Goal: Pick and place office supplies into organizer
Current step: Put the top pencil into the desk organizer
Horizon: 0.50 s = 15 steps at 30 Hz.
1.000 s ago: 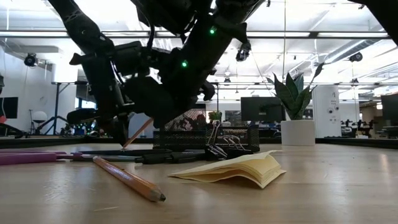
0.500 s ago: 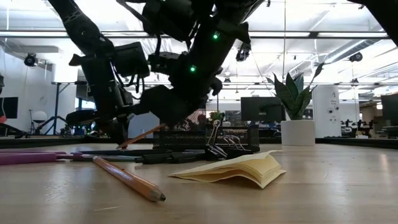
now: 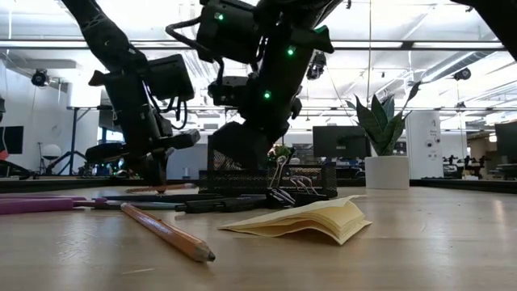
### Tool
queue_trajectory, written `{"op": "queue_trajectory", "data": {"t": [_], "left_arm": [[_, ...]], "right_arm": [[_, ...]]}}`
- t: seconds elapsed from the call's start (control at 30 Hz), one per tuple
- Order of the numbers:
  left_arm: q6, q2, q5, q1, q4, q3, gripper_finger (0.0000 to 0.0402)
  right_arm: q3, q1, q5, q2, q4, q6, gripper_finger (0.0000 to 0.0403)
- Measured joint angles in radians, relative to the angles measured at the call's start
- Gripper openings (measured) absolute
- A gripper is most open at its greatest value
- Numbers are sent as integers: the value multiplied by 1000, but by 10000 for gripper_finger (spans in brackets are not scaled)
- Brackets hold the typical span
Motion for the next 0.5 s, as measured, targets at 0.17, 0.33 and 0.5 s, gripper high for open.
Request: {"op": "queue_trajectory", "data": {"t": [0.17,0.33,0.5], "left_arm": [[7,0,-1,0,6,-7,0],[311,0,-1,-5,9,-3,0],[832,2,50,-30,48,-3,0]], "right_arm": [[0,-1,-60,-38,13,-37,112],[0,-2,-266,-61,54,-203,103],[0,0,-380,-68,59,-282,98]]}}
